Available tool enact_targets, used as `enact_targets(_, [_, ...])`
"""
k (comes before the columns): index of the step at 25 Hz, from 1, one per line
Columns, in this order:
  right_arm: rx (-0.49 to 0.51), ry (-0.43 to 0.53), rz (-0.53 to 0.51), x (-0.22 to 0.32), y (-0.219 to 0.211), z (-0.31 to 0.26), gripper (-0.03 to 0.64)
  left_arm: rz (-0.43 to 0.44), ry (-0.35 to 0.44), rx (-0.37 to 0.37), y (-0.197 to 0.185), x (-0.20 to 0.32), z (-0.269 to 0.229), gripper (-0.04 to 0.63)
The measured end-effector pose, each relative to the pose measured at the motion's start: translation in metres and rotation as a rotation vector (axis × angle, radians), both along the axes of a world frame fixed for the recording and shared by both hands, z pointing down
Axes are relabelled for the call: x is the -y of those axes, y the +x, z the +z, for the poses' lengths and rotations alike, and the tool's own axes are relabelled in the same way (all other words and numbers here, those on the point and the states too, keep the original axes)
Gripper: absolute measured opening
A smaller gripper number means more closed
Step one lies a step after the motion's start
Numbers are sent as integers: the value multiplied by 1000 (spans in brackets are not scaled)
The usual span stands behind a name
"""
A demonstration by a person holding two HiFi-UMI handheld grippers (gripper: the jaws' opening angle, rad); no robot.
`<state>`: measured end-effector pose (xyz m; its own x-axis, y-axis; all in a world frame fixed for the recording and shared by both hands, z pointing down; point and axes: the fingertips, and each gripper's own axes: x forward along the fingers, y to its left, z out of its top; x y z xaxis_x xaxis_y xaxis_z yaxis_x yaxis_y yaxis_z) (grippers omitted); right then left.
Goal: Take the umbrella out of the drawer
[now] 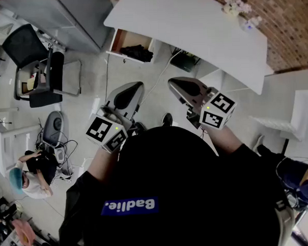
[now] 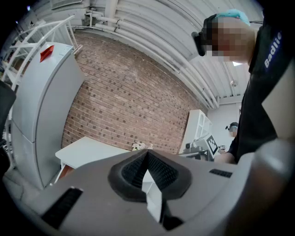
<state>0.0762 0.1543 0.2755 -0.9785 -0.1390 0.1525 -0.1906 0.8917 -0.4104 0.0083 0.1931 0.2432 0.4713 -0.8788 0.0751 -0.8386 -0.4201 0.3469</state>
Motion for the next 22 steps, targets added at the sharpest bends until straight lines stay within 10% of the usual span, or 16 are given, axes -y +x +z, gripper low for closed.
enact_targets(22, [-11, 23, -65, 11, 20, 0, 29, -54, -44, 32, 14, 7, 5, -3])
